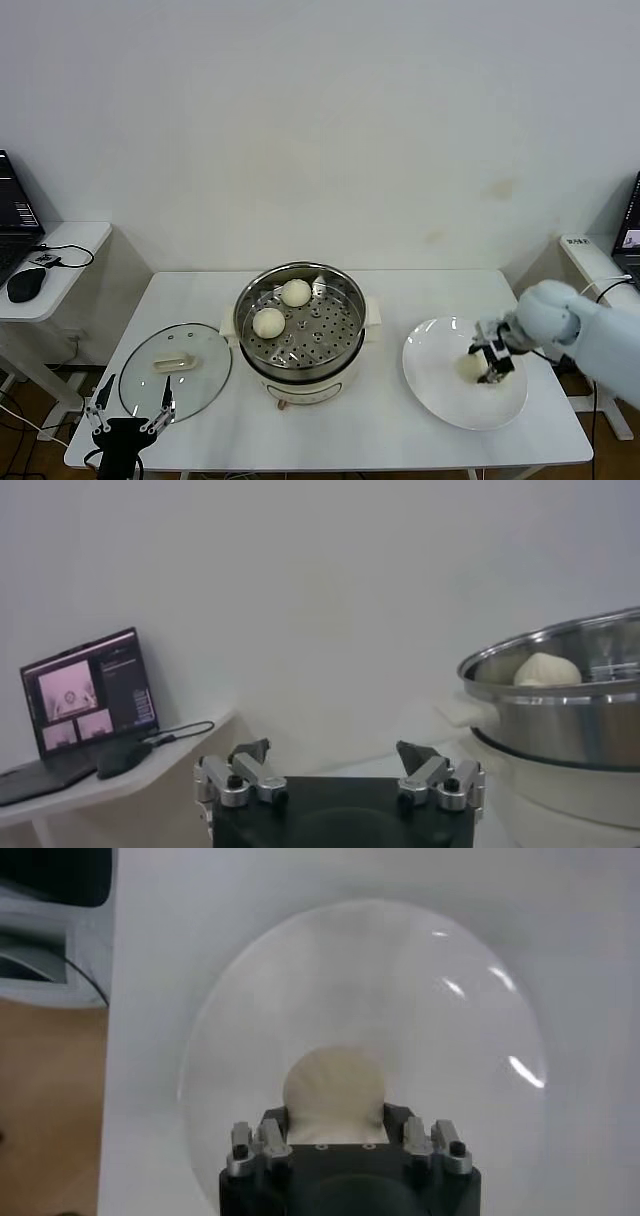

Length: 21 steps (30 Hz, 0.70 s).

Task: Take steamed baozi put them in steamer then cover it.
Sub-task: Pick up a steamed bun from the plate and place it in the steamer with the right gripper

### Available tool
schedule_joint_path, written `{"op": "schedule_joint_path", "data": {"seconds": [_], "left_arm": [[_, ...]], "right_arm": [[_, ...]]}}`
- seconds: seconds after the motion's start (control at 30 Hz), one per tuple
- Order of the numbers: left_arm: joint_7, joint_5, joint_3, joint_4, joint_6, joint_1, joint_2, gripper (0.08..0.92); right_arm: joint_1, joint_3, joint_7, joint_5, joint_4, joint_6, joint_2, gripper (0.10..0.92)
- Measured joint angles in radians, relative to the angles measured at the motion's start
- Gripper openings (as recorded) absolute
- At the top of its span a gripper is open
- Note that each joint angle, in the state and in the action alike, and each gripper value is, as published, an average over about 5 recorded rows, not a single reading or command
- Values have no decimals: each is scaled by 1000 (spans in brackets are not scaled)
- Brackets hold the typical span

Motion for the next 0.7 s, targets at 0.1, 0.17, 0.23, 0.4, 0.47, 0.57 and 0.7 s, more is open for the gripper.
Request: {"op": "schedule_joint_path", "data": {"seconds": [0.1,0.17,0.23,0.4,0.47,0.57,0.7], "left_arm": [[0,1,6,-1,0,-4,1,823],[0,1,9,-2,0,-6,2,823],[0,1,11,-2,0,-8,4,823],[0,-3,7,0,0,-10,5,823],[0,-5,4,0,-1,-11,2,823],[-1,-9,-1,-1,-1,-11,-3,823],[-1,-11,-8,-6,-1,-11,-10,823]], "right_arm": [[101,-41,-8,37,-14,-3,28,586],[174,-75,-10,63,-22,-7,57,585],[245,-111,-11,90,-31,-12,93,585],[393,-191,-2,155,-48,-23,209,586],[435,-219,6,181,-55,-23,262,586],[481,-256,21,213,-65,-18,346,591],[515,-299,39,236,-78,4,456,594]]}}
